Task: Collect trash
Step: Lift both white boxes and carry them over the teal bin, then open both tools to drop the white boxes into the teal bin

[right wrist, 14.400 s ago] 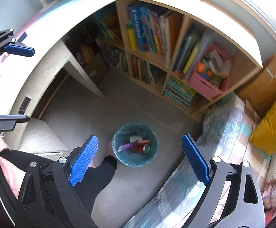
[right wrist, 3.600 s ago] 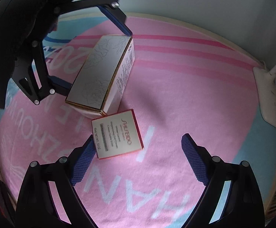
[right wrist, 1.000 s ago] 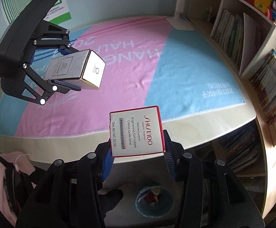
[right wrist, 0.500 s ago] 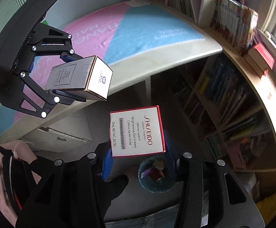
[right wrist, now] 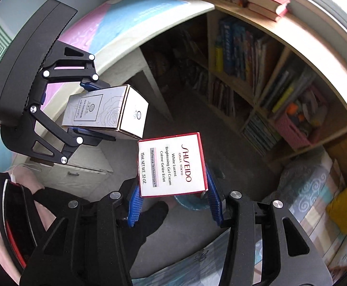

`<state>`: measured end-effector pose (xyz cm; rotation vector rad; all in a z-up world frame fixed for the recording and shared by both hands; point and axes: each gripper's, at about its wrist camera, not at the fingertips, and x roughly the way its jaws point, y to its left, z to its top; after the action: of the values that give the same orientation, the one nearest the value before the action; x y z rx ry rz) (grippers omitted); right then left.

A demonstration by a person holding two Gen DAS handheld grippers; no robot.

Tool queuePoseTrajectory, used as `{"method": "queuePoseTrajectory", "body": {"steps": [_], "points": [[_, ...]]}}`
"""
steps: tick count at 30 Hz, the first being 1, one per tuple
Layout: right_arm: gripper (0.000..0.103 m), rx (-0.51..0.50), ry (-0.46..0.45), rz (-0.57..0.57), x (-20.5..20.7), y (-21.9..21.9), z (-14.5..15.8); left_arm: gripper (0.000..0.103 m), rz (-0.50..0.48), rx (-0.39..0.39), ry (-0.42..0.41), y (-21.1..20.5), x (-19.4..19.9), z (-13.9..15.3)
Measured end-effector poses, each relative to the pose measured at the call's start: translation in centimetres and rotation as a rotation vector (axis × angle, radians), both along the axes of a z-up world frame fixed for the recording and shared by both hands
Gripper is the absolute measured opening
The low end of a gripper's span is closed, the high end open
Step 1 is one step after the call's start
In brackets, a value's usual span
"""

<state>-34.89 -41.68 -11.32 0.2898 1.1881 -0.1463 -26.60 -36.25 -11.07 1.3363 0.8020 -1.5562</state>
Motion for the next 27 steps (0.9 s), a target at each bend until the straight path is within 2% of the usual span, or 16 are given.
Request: {"method": "queuePoseTrajectory", "body": {"steps": [11, 12, 13, 14, 16, 27], "points": [[0.048, 0.027, -0.008, -0.089, -3.9, -1.4, -0.7, 0.049, -0.081, 0.019, 0.031, -2.0, -3.0, -0.4], [0.049, 0.026, -0.01, -0.093, -4.1, -1.6, -0.6, 0.06, -0.084, 0.016, 0.021, -2.2, -3.3, -0.4], [0.058, 0.025, -0.008, -0.1, -4.3, -1.7, -0.6, 0.076, -0.084, 0.014, 0.007, -2.4, -3.5, -0.5], [0.078, 0.013, -0.002, -0.114, -4.5, -1.9, -0.6, 0.095, -0.082, 0.009, -0.013, -2.5, -3.8, -0.5], [0.091, -0.042, -0.014, -0.147, -4.9, -2.1, -0.1, 0.096, -0.094, -0.01, -0.002, -2.6, -4.3, -0.2], [0.09, -0.045, -0.017, -0.182, -5.8, -3.7, 0.2, 0.096, -0.05, -0.019, -0.007, -3.7, -3.6, 0.6]]}}
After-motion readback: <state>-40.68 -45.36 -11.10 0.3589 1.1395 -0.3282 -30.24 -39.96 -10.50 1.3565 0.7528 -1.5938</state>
